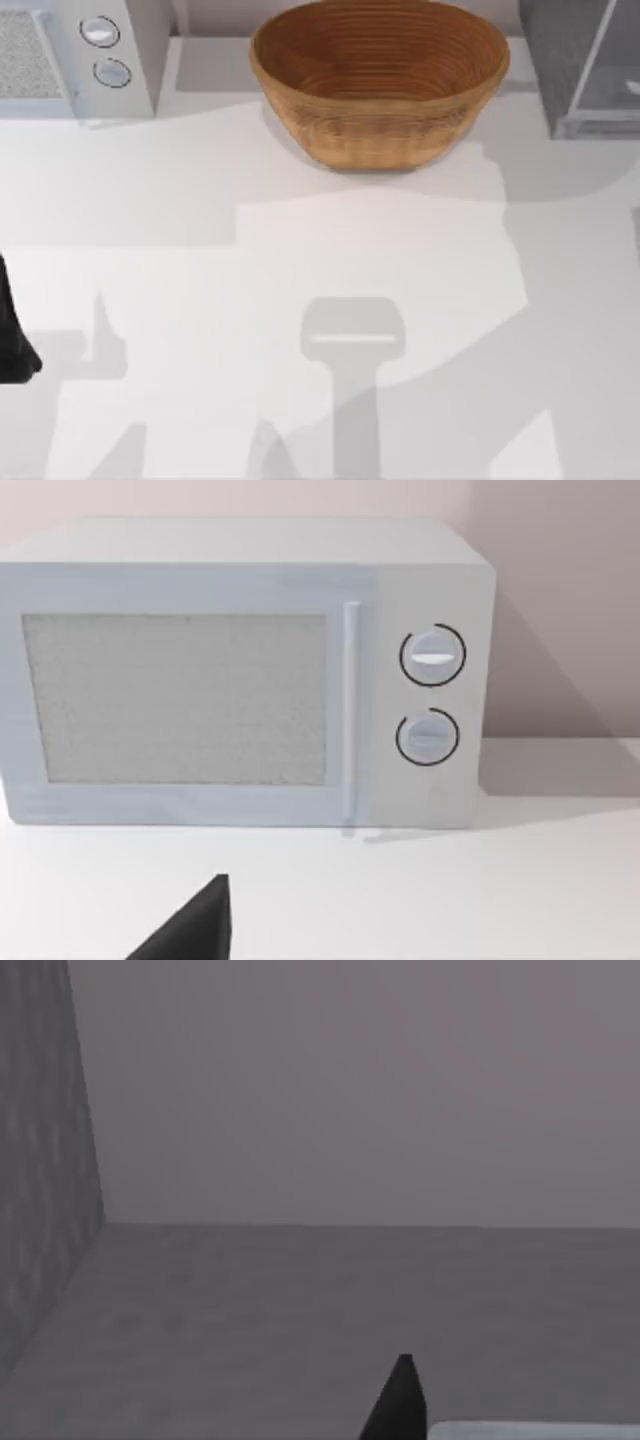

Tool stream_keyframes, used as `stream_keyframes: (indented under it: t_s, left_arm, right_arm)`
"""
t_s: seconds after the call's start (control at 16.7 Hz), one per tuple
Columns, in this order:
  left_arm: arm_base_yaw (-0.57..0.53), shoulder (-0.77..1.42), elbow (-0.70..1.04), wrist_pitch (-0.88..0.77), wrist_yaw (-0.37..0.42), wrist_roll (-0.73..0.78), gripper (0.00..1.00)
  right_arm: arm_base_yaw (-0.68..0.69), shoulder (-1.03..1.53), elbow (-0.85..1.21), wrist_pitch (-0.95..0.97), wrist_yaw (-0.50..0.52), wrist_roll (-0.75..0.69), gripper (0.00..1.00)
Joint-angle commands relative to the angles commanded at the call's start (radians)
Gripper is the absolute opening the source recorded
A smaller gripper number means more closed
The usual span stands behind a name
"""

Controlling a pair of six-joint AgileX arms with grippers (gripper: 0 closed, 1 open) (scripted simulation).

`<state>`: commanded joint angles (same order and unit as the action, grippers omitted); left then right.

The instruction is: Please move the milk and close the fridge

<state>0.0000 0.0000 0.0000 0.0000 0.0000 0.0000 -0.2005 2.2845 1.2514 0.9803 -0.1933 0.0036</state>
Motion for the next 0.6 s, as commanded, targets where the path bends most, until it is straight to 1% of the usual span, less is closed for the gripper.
stream_keyframes:
  t_s: [0.36,0.6]
  left_arm:
    - [0.0,0.0,0.0,0.0,0.0,0.0,1.0]
    - [0.0,0.0,0.0,0.0,0.0,0.0,1.0]
  right_arm:
    - [-0.004,0.003,0.003,-0.002,-0.002,-0.001,0.0]
    - [-0.004,0.003,0.003,-0.002,-0.002,-0.001,0.3]
